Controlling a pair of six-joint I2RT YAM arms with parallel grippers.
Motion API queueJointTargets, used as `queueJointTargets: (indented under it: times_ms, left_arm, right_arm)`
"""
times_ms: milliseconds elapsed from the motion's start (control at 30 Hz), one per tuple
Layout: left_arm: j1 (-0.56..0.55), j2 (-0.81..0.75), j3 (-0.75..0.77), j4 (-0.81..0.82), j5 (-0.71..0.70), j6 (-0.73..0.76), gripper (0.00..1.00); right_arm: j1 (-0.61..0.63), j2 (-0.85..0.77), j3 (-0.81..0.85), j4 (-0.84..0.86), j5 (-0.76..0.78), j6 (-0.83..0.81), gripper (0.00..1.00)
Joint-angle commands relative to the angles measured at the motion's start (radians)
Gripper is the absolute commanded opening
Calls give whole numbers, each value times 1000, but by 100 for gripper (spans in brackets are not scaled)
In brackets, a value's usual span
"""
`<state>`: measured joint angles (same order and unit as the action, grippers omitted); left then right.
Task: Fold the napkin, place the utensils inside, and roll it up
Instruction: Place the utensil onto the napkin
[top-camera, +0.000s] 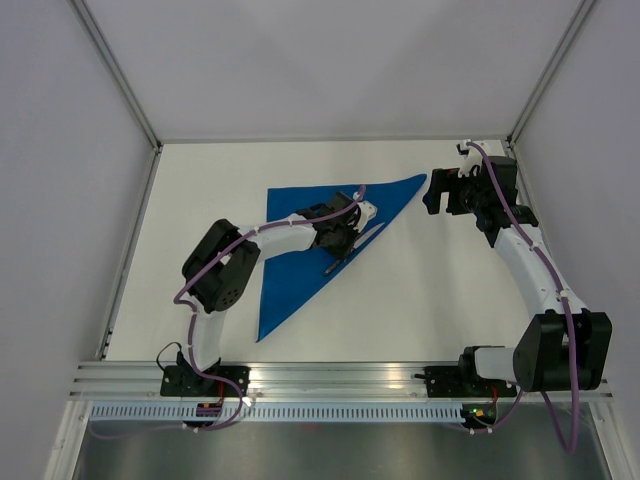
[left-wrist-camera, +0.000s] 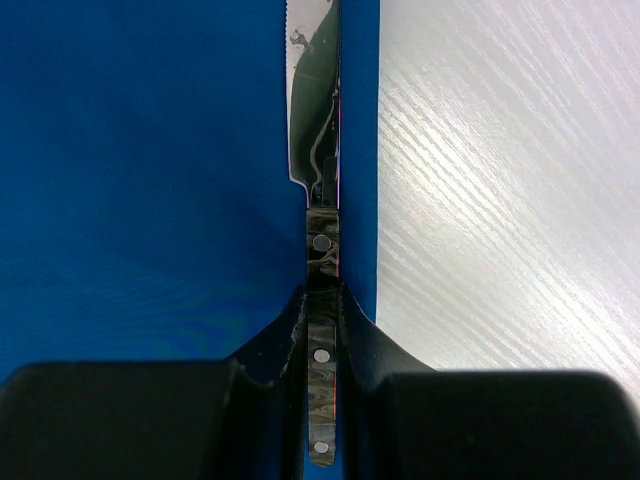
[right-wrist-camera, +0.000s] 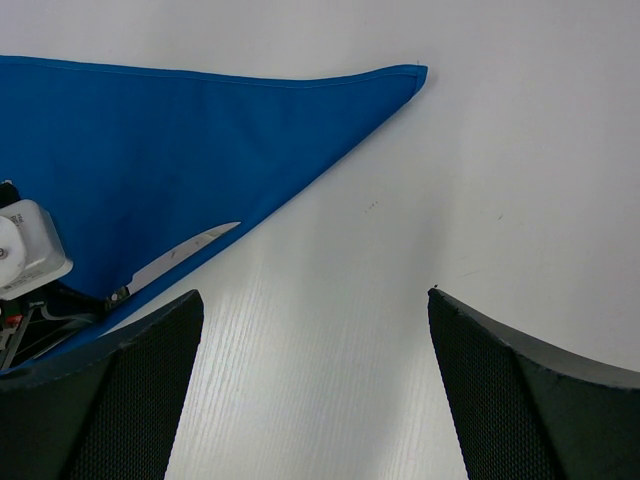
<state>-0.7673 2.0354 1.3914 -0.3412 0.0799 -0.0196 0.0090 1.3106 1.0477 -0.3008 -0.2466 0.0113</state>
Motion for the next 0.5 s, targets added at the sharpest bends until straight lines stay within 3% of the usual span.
queueJointTargets:
  times_ms: [0,133,167,267,367,467]
  left_arm:
    - [-10,-46,21,5,-9,-42,7]
    - [-10,-50,21,4,-14,-42,21]
    - [-10,-50,21,4,-17,-42,31]
    - [-10,-56,20,4,-25,-39,37]
    - [-12,-69,26,4,-35,-36,50]
    - [-12,-89,41,1,-40,-34,55]
  right_arm:
    - [-1,1,0,14,6,-2,98]
    - [-3,1,0,12,6,-2,98]
    - [-3,-1,0,12,6,-2,98]
    - [-3,-1,0,12,3,-2,98]
    - [-3,-1,0,12,1,-2,98]
    - [-3,-1,0,12,-2,-2,98]
